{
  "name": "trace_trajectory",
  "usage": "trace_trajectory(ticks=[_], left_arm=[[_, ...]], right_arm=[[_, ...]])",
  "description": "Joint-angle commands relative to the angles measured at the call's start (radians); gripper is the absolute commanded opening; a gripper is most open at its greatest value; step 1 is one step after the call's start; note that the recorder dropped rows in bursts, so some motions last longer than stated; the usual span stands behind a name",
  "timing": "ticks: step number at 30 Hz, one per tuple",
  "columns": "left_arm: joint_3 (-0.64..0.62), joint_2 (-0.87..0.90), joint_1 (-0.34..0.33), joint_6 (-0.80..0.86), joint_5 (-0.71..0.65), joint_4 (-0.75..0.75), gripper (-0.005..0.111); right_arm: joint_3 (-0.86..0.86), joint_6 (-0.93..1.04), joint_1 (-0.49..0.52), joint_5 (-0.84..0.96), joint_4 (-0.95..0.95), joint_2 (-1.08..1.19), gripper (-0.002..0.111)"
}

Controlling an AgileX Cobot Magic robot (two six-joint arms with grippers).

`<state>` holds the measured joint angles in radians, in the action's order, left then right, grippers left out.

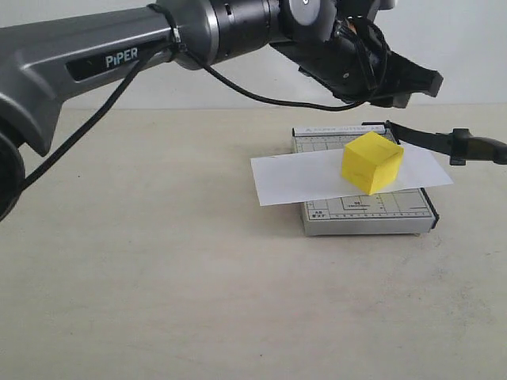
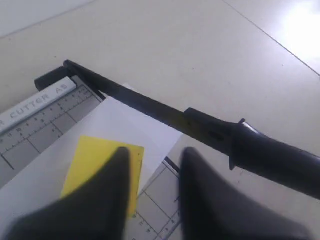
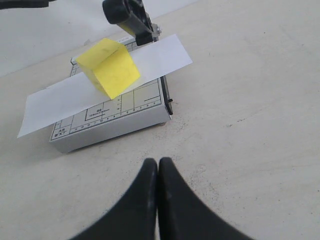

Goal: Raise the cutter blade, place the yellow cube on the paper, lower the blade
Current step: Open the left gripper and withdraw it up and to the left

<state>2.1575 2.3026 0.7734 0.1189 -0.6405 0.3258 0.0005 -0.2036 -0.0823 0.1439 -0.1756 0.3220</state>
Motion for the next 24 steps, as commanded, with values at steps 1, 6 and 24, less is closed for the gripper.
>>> trace_trajectory(ticks=[1, 6, 24], left_arm=[[0.0, -0.015, 0.003, -0.029, -0.012, 0.031, 0.006], [0.0, -0.051, 0.003, -0.029, 0.042, 0.059, 0.004], [-0.876, -0.615, -0.017, 0.115, 0.512, -0.123, 0.004]], right_arm=[[0.0, 0.001, 0.002, -0.005, -0.003, 0.003, 0.0], [0.0, 0.001, 0.002, -0.005, -0.003, 0.003, 0.0], [0.0, 0.01, 0.002, -0.005, -0.003, 0.003, 0.0]])
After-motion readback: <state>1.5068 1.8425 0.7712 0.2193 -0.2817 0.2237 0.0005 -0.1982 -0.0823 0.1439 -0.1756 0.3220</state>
